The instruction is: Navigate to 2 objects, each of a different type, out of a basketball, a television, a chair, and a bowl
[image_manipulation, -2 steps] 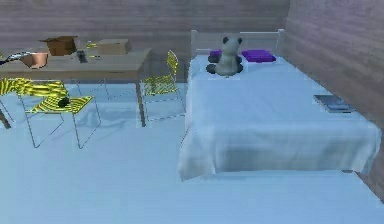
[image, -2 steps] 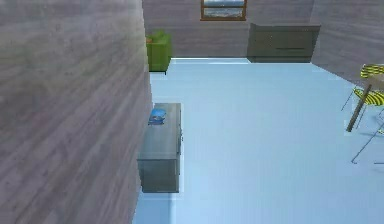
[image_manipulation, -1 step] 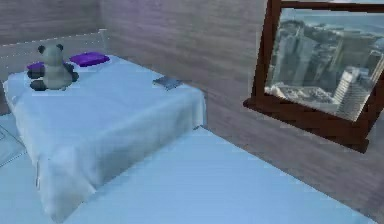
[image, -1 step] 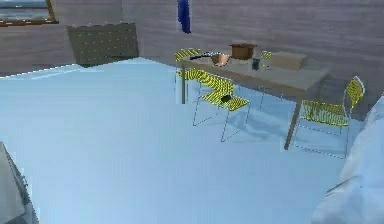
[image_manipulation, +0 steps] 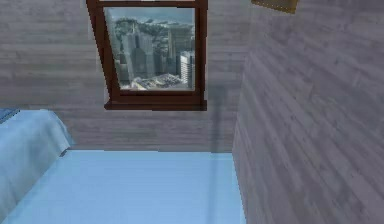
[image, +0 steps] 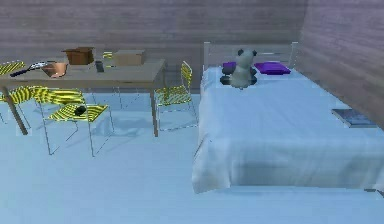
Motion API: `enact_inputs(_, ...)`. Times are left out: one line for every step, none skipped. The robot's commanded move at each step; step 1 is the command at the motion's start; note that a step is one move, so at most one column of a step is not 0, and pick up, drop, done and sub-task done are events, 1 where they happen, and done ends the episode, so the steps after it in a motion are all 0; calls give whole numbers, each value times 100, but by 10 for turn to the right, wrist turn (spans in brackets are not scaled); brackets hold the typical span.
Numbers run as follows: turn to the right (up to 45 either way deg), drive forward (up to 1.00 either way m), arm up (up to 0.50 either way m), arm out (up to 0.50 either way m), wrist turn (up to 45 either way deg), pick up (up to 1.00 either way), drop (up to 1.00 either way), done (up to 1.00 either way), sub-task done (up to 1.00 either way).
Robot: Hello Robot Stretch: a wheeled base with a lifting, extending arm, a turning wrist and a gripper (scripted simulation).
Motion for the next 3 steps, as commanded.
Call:
enact_inputs(0, 15, 0, 0, 0, 0, 0, 0, 0)
enact_inputs(-300, 0, 0, 0, 0, 0, 0, 0, 0)
enact_inputs(0, 100, 0, 0, 0, 0, 0, 0, 0)
